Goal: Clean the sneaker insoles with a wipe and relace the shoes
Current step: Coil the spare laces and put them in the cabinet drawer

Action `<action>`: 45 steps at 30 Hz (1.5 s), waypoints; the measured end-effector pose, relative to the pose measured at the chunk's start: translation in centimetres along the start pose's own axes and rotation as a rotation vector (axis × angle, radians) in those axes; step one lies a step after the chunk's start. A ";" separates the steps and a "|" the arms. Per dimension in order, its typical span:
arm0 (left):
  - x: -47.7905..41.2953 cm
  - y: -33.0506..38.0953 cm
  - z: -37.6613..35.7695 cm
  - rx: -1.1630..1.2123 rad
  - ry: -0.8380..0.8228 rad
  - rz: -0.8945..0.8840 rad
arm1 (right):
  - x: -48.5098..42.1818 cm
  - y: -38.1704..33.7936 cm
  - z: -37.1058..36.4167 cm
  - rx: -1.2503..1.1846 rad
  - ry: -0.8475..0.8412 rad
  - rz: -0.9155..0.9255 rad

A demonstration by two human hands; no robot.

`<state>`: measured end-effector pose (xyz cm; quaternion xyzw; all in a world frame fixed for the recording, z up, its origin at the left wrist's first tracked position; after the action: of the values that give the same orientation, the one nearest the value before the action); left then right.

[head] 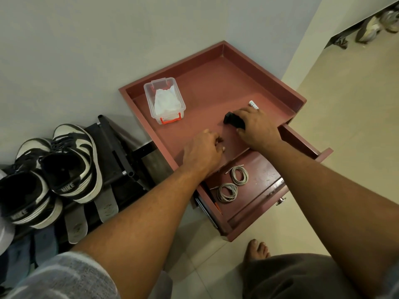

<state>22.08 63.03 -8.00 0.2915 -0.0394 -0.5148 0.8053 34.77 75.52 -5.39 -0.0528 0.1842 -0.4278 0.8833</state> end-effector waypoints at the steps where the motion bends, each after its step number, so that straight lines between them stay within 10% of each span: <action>1: 0.0 0.0 0.0 -0.001 -0.001 0.002 | 0.0 0.1 0.1 -0.021 -0.004 -0.001; 23: -2.4 4.1 -1.6 0.117 0.044 0.079 | 1.3 5.0 2.6 -0.365 0.116 -0.158; 45: -2.3 4.1 -2.1 0.106 0.054 0.073 | -1.2 7.4 1.1 0.015 0.246 -0.193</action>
<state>25.12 67.15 -7.12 0.3458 -0.0555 -0.4742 0.8077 40.01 81.04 -5.89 -0.0110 0.2818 -0.5152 0.8093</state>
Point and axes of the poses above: each hand's wrist, its own x-axis away from the middle knuckle, its own z-axis out of the back of the hand, y = z × x, the point moved 6 cm from there along -x, towards the middle knuckle, and after that the axes turned 13 degrees about y, right-handed, at the moved point
